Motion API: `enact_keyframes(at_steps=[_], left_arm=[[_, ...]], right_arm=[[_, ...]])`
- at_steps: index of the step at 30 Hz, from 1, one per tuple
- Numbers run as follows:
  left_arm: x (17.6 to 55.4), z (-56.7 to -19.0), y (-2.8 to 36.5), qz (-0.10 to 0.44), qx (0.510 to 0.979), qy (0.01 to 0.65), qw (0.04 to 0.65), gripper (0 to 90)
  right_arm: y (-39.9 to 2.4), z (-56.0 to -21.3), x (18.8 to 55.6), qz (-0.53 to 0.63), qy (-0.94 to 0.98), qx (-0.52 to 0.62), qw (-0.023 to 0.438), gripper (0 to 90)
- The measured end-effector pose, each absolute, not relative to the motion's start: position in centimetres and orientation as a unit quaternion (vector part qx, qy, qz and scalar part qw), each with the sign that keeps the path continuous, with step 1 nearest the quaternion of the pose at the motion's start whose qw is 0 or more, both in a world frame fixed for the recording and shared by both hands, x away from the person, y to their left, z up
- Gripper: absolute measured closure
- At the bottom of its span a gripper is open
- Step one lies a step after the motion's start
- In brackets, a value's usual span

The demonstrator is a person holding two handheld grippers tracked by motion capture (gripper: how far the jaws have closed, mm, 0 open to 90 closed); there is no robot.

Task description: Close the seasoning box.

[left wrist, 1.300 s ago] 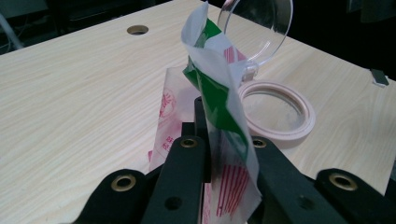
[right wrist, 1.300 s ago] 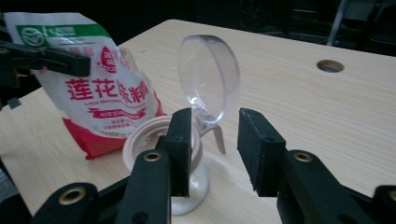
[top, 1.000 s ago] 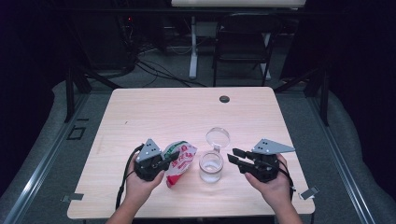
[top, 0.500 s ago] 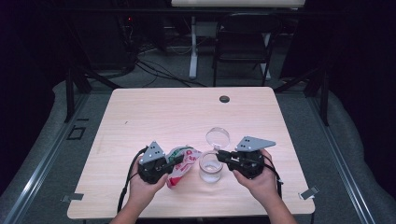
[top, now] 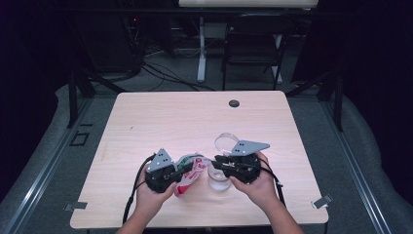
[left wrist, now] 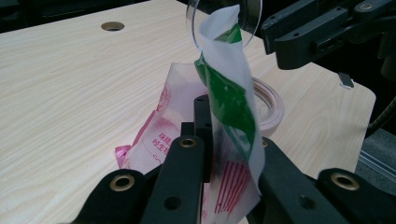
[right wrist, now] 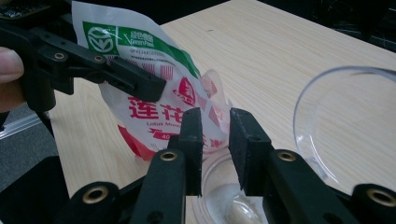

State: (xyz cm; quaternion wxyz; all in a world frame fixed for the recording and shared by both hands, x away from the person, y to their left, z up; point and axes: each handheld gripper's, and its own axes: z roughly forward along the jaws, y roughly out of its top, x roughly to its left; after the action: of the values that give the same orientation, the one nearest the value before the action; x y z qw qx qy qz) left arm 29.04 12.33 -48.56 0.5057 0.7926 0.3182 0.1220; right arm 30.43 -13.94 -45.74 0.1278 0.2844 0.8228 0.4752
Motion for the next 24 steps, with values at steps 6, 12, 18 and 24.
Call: enact_keyframes(at_steps=[6,12,18,24], left_arm=[[29.0,-48.6,12.3,0.119,0.792,0.316,0.509,88.8],[28.8,-48.6,12.6,0.119,0.791,0.316,0.511,88.4],[28.5,-48.6,12.7,0.118,0.790,0.313,0.514,86.4],[28.1,-48.7,12.9,0.123,0.785,0.320,0.515,79.6]], right_arm=[[-12.3,-45.8,31.1,0.467,0.833,0.271,0.125,70.3],[-11.0,-46.0,31.7,0.448,0.846,0.256,0.131,69.5],[-10.2,-46.4,32.0,0.430,0.858,0.247,0.135,69.9],[-9.8,-46.7,31.9,0.421,0.866,0.236,0.134,77.2]])
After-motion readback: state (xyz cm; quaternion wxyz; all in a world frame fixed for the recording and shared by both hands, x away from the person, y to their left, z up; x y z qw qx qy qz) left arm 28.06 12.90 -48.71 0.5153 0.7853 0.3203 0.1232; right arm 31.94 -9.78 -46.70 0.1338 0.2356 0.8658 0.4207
